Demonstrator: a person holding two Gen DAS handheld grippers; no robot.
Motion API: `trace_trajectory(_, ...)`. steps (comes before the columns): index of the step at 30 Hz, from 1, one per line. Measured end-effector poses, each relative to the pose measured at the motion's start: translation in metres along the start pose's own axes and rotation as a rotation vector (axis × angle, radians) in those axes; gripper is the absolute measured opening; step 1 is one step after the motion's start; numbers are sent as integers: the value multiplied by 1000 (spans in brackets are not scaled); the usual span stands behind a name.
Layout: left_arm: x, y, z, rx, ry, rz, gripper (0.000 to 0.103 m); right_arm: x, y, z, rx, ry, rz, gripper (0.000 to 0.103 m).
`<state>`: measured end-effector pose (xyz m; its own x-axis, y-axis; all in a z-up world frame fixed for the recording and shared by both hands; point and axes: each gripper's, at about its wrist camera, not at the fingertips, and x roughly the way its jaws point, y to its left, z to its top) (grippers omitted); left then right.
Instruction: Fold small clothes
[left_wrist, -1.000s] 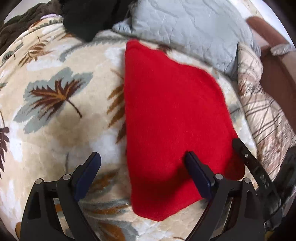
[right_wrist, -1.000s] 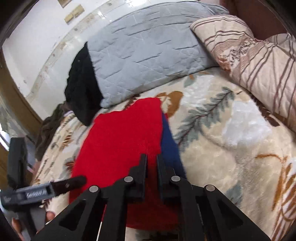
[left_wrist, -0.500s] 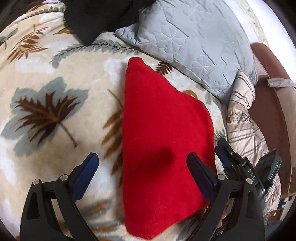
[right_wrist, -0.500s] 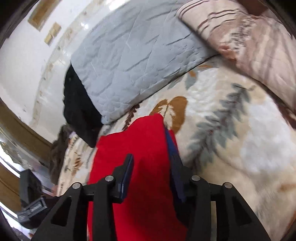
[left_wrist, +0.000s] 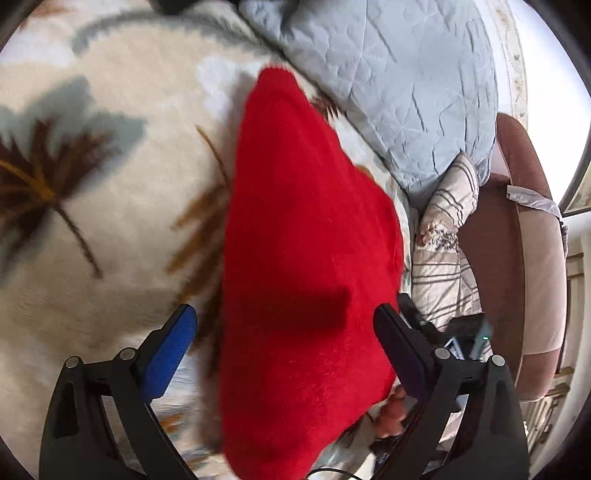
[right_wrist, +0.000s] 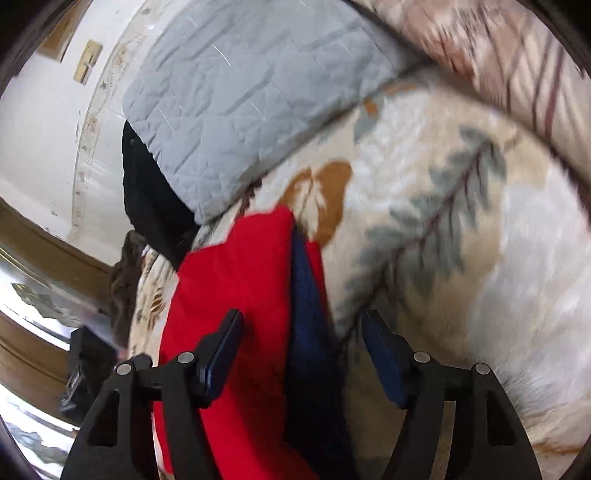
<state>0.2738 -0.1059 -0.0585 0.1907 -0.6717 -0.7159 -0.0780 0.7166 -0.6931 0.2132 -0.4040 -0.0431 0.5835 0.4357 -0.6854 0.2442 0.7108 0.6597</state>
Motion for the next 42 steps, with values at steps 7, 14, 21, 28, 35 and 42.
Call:
trace_trajectory(7,20,-13,3,2,29,5,96,28,21,2,-64,106,114,80)
trace_trajectory(14,11,-21,0,14,-11,90,60,24,35,-7,-132,68,66,37)
trace_trajectory(21,-25,-49,-24,144,-95,177,54,-5,59,-25,-135,-30,47,33)
trace_trajectory(28,-75,-50,-58,201,-155,196,54,-32,93,-59,-157,-57,72,33)
trace_trajectory(35,-109,-24,-87,173,-170,201,54,-45,122,-103,-188,-50,94,33)
trace_trajectory(42,-123,0,-110,162,-174,224,54,-43,130,-136,-188,-39,108,33)
